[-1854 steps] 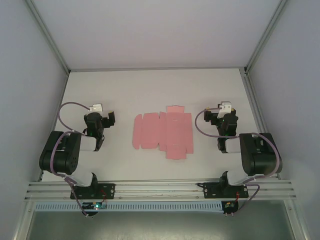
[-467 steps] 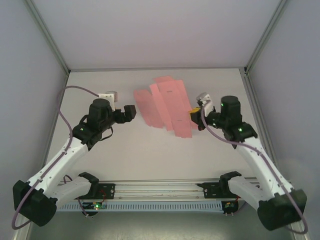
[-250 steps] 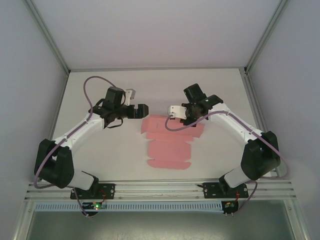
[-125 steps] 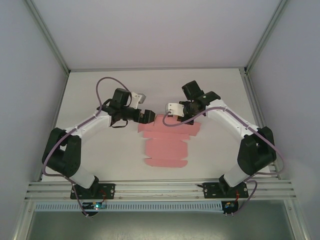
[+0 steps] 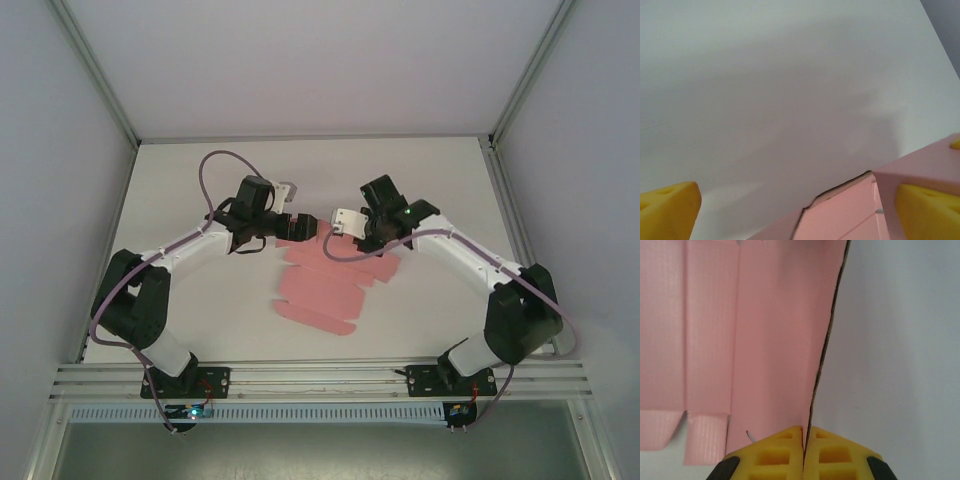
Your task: Assemble paper box
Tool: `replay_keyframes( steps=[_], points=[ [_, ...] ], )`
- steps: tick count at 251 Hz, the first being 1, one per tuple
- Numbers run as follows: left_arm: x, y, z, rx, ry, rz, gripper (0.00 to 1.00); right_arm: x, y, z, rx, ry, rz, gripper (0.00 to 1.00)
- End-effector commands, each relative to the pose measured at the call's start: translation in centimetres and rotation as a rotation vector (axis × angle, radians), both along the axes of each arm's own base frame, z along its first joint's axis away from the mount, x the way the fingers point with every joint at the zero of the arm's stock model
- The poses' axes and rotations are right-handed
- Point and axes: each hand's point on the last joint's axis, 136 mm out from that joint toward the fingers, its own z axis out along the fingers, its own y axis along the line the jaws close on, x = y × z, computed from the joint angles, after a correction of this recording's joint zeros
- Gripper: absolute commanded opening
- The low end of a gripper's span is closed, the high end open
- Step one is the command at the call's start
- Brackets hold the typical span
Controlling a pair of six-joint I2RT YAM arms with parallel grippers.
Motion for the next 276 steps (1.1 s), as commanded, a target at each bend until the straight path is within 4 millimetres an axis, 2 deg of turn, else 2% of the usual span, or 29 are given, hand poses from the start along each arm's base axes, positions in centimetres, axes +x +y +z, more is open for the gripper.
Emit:
replay_keyframes(
  steps=[1, 17, 37, 75, 106, 125, 161, 184, 213, 236, 276],
  points=[
    [0.8, -1.0, 1.8, -0.04, -0.081, 0.056, 1.0, 3.1, 2.1, 4.1, 0.089, -0.366, -0.076, 0.0],
    [0.3, -0.2, 1.3, -0.017, -0.069, 0.083, 1.0, 3.5, 1.4, 4.5, 0.053, -0.487, -0.102, 0.0],
    [-0.5, 0.4, 1.1, -0.002, -0.055, 0.091, 1.0, 3.1, 0.9, 4.5, 0.052, -0.519, -0.11, 0.0],
    [-0.8, 3.2, 2.0, -0.012, -0.044, 0.184, 1.0, 1.5, 0.6, 5.0, 0.12, -0.451, -0.08, 0.0],
    [-1.0, 5.8, 3.1, -0.087, -0.041, 0.236, 1.0, 1.3, -0.4, 5.0, 0.132, -0.424, -0.077, 0.0],
    [-1.9, 6.7, 4.0, -0.129, -0.055, 0.23, 1.0, 1.4, -1.2, 4.6, 0.13, -0.402, -0.092, 0.0],
    [-4.1, 8.5, 4.8, -0.075, -0.103, 0.246, 1.0, 1.5, -1.8, 4.3, 0.162, -0.359, -0.105, 0.0],
    [-4.6, 11.4, 4.3, 0.0, -0.108, 0.374, 1.0, 1.4, -1.9, 4.6, 0.204, -0.345, -0.105, 0.0],
    [-4.6, 14.3, 2.2, 0.026, -0.042, 0.502, 1.0, 0.9, -1.7, 5.6, 0.29, -0.322, -0.086, 0.0],
    [-4.2, 14.5, 1.1, -0.01, -0.005, 0.518, 1.0, 0.8, -1.8, 6.3, 0.344, -0.324, -0.083, 0.0],
    [-2.7, 12.0, 1.1, -0.123, -0.002, 0.425, 1.0, 0.4, -1.6, 6.5, 0.387, -0.297, -0.063, 0.0]
  ],
)
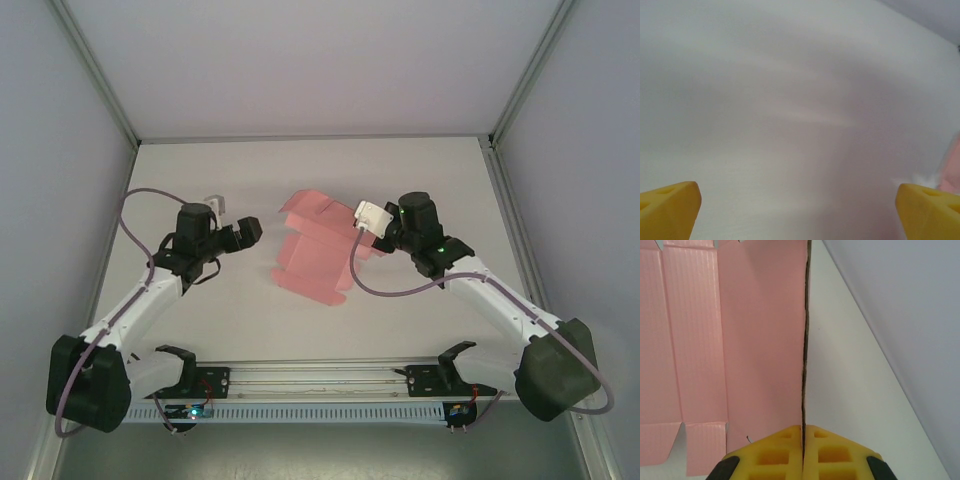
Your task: Assemble paper box
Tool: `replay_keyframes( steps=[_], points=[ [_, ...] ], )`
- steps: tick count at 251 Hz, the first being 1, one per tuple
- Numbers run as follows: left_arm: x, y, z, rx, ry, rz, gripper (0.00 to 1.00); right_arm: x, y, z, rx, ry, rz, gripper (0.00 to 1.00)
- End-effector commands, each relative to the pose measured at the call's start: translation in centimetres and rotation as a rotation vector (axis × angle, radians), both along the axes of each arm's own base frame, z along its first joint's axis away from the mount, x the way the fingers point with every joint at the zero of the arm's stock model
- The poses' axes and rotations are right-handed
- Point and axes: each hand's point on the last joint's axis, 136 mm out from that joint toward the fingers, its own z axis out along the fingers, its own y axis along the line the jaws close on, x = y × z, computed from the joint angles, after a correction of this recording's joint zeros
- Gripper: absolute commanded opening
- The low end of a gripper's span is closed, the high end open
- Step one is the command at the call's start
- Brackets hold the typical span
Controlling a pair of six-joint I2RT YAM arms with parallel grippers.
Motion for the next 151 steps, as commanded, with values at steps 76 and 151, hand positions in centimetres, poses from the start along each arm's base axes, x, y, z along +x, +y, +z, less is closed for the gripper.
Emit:
replay_keyframes(
  steps=[76, 151],
  points=[
    [3.1, -7.3, 1.1, -0.261, -0.039, -0.326, 1.0, -0.5, 1.3, 0.7, 0.107, 0.043, 0.054, 0.0],
    [1.2, -11.2, 1.8, -0.234, -0.12, -0.522, 1.0, -0.6, 1.5, 0.2, 0.119, 0.077, 0.052, 0.0]
  ],
)
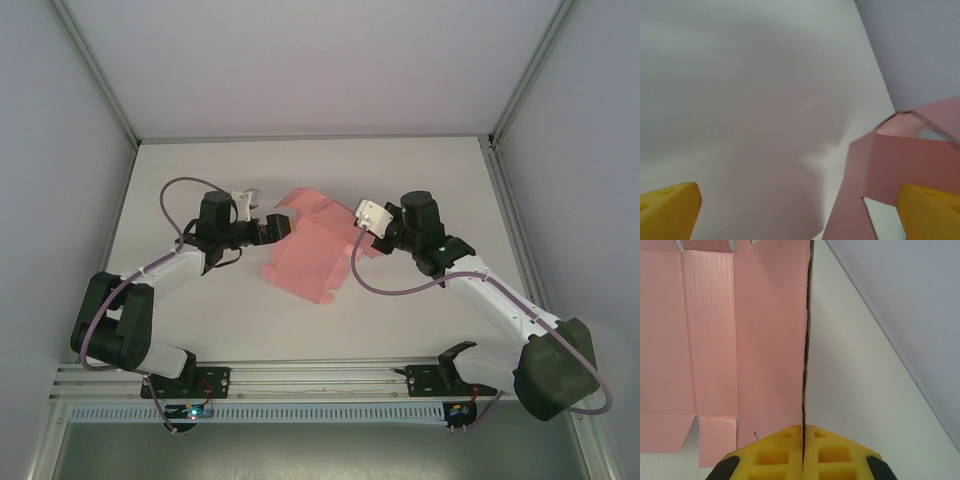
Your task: Assemble paper box
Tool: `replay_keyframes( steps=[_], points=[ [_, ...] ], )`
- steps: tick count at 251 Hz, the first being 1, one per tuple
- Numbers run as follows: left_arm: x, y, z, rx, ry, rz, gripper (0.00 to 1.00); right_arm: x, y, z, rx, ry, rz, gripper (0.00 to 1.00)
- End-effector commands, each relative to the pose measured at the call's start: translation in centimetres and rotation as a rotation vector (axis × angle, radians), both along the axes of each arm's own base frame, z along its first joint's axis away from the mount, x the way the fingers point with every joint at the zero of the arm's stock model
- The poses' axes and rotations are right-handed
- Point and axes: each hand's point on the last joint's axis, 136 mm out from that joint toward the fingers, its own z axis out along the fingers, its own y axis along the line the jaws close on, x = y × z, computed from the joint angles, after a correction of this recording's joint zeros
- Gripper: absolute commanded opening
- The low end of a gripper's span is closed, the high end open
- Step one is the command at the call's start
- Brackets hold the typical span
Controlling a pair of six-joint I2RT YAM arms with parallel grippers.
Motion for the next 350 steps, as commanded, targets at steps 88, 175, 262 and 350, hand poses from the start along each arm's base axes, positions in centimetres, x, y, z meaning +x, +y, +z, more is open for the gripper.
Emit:
replay_keyframes(
  steps=[88, 175, 262, 350],
  points=[
    [1.4, -3.4, -1.2, 0.147, -0.088, -0.033, 1.0, -1.6, 1.8, -0.5, 0.041, 0.029, 0.093, 0.0],
    [-0.8, -1.0, -1.3, 0.265, -0.09, 0.03, 1.0, 0.5, 0.1, -0.9, -0.127, -0.143, -0.031, 0.0],
    [-3.0, 4.8, 0.3, 0.422, -0.053, 0.254, 1.0, 0.3, 1.1, -4.4, -0.372, -0.245, 0.021, 0.0],
    [-1.0, 11.2, -0.2, 0.491, 0.065, 0.518, 1.0, 1.6, 1.5, -8.3, -0.594, -0.311, 0.015, 0.0]
  ],
)
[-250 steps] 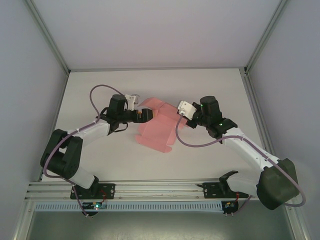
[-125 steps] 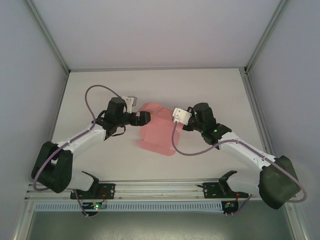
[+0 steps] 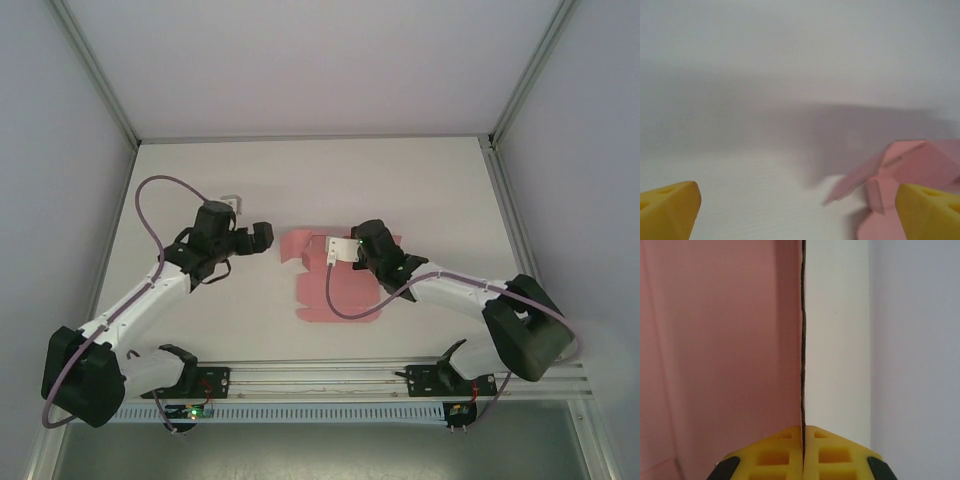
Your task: Assemble paper box
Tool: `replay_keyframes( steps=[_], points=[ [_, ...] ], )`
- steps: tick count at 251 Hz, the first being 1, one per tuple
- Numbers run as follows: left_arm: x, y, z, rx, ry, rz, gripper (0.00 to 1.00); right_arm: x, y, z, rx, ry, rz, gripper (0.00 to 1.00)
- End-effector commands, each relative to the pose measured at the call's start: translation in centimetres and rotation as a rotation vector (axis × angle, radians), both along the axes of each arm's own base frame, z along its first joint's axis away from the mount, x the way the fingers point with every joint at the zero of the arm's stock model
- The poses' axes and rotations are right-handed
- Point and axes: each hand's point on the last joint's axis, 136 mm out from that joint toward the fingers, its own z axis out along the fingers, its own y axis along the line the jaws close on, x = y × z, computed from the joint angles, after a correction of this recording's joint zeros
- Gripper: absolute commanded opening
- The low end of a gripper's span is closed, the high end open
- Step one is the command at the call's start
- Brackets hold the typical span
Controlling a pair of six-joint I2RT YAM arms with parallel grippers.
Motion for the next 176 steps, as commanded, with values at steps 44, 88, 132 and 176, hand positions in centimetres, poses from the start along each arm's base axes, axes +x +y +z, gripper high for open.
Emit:
replay_keyframes(
  steps=[44, 88, 132, 176],
  points=[
    [3.9, 1.8, -3.5, -0.048, 0.066, 0.077, 1.0, 0.2, -0.4, -1.5, -0.112, -0.088, -0.022, 0.0],
    [6.5, -0.7, -5.8, -0.091, 0.095, -0.031, 1.0, -0.1, -0.3, -2.0, -0.113, -0.077, -0.025, 0.0],
    [6.0, -5.5, -7.2, -0.208, 0.118, -0.285, 0.93, -0.3, -0.1, -1.8, -0.088, -0.073, -0.023, 0.0],
    [2.7, -8.8, -6.7, -0.249, 0.046, -0.501, 0.89, -0.2, -0.2, -1.5, -0.086, -0.067, -0.037, 0.0]
  ],
)
